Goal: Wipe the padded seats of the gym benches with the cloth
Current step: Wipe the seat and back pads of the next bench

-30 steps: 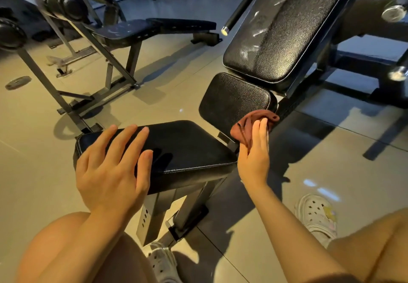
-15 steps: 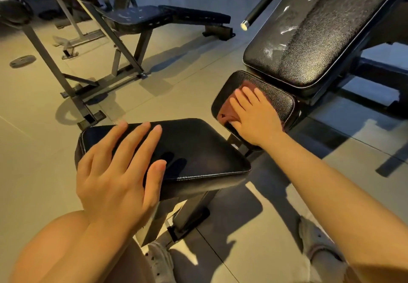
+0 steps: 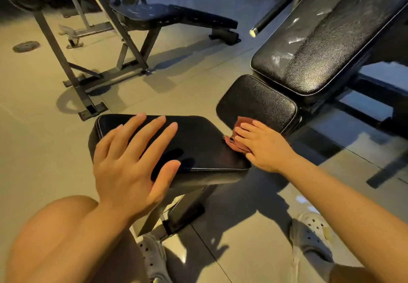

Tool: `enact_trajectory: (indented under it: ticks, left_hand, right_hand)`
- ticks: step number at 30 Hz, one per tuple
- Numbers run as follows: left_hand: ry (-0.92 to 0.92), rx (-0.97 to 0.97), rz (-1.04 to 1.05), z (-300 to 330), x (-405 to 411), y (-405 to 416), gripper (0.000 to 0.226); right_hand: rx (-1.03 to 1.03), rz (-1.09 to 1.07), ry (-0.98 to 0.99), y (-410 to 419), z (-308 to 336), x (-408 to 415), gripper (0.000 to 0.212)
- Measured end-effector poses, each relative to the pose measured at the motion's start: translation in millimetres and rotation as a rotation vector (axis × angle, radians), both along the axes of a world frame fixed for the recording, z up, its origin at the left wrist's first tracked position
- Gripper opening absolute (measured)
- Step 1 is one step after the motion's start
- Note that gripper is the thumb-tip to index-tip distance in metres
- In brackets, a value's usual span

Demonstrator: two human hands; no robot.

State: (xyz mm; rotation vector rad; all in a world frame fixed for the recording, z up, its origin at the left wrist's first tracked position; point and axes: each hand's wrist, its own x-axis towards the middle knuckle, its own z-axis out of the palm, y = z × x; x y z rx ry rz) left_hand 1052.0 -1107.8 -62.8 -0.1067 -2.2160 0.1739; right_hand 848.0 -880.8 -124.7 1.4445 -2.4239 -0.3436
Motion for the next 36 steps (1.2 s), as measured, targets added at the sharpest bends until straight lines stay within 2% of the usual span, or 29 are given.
enact_trajectory:
  ticks: [3,5,8,10,12,13,15,16,19,21,23,26,30,32,36]
  left_hand:
    - [-0.019,0.148,-0.137,2.8,9.3,-7.6,0.046]
    - [-0.035,0.276,-0.13,7.0,16.0,-20.1,0.049]
    - [-0.073,0.596,0.007,11.2,15.6,-34.1,0.059]
    - [-0.108,0.832,0.041,9.6,9.8,-32.2,0.067]
    - [-0.109,0.942,0.036,5.8,6.1,-29.5,0.073]
    - [-0.099,0.949,0.026,4.6,5.1,-29.5,0.073]
    - [-0.092,0.957,0.007,3.8,5.9,-29.9,0.071]
    - [-0.092,0.966,-0.002,4.0,6.1,-30.4,0.07]
    - [-0.105,1.016,-0.006,6.0,4.6,-29.3,0.062]
    - [-0.098,1.064,-0.046,5.7,5.1,-30.6,0.049]
    - [-0.092,1.105,-0.083,6.7,6.5,-33.1,0.045]
    - [-0.116,1.134,-0.076,7.7,8.1,-31.7,0.064]
    - [-0.143,1.188,-0.072,7.7,9.2,-28.7,0.072]
    - [-0.151,1.218,-0.111,6.1,10.2,-30.8,0.069]
    - [-0.123,1.285,-0.107,6.2,5.7,-47.7,0.063]
  right_hand:
    - [-0.042,-0.055,-0.069,26.9,-4.0,23.4,0.049]
    - [-0.165,-0.139,-0.189,42.3,-9.7,34.0,0.05]
    - [-0.493,-0.376,-0.459,49.0,-5.7,49.9,0.038]
    - [-0.875,-0.492,-0.676,29.7,1.6,67.8,0.028]
    - [-1.151,-0.567,-0.932,-3.7,12.3,88.4,0.021]
    - [-1.177,-0.548,-1.059,-21.7,17.1,99.6,0.018]
    - [-1.089,-0.371,-1.197,-56.5,27.9,127.0,0.014]
    - [-1.037,-0.259,-1.202,-72.1,37.1,140.2,0.013]
    - [-0.97,0.033,-1.114,-112.4,67.2,168.4,0.018]
    - [-0.908,0.099,-1.04,-129.0,77.3,175.2,0.03]
    - [-0.825,0.089,-1.018,-133.6,78.1,165.1,0.043]
    - [-0.719,-0.029,-1.081,-129.8,63.6,122.5,0.051]
    - [-0.654,-0.292,-1.165,-112.6,28.7,56.6,0.037]
    - [-0.68,-0.4,-1.181,-101.5,13.7,34.3,0.044]
    - [-0.692,-0.449,-1.192,-93.0,14.6,24.2,0.042]
